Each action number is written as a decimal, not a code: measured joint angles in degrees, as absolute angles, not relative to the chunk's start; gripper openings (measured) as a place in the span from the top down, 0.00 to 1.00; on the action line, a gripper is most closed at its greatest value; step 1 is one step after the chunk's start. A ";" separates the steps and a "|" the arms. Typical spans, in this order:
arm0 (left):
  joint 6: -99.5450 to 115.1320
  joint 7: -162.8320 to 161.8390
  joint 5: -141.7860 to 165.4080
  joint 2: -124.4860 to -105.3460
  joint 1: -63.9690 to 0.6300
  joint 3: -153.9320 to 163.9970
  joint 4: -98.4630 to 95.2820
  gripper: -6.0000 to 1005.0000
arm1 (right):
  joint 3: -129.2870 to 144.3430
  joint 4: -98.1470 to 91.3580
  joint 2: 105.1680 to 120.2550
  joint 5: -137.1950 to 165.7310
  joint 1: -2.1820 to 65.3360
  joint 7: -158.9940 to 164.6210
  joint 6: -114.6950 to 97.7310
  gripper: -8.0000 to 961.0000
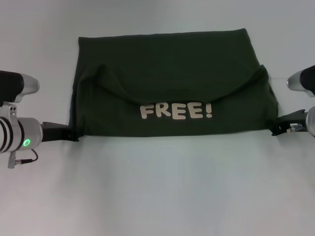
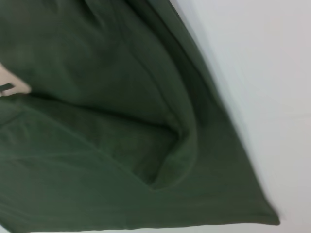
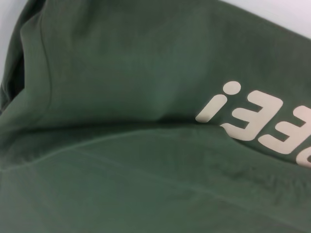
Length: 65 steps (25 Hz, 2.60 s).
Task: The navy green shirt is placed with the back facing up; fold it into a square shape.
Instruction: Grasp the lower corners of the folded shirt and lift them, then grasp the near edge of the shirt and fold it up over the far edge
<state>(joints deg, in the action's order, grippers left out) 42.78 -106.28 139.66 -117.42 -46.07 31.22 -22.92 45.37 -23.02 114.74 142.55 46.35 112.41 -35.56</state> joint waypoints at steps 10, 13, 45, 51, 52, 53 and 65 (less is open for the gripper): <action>64.34 -110.10 139.87 -116.02 -41.63 30.95 -32.90 0.97 | 45.34 -43.96 115.27 132.84 34.13 109.45 -57.36 0.94; 70.25 -110.63 141.53 -115.76 -40.57 30.54 -35.15 0.97 | 45.19 -48.44 115.36 129.87 30.23 108.40 -63.61 0.94; 86.05 -112.10 137.36 -110.43 -44.22 14.24 -35.57 0.97 | 15.61 -43.46 111.42 121.26 31.55 97.70 -79.86 0.94; 69.57 -110.45 132.07 -111.85 -46.00 15.04 -29.00 0.97 | 18.88 -37.04 111.24 121.47 38.62 98.76 -64.39 0.92; 67.23 -109.89 131.88 -112.47 -46.48 15.20 -28.41 0.97 | 20.27 -35.79 111.31 121.45 39.70 98.86 -61.41 0.92; 64.73 -109.35 131.72 -113.13 -47.00 15.28 -28.06 0.97 | 21.58 -34.61 111.51 121.42 40.72 98.91 -58.47 0.91; 38.79 -99.98 127.49 -120.90 -52.23 17.18 -24.41 0.97 | 28.87 -23.34 115.67 120.05 49.55 94.15 -27.21 0.88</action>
<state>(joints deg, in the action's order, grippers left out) 38.79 -99.98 127.49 -120.90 -52.23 17.18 -24.41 28.87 -23.34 115.67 120.05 49.55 94.16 -27.21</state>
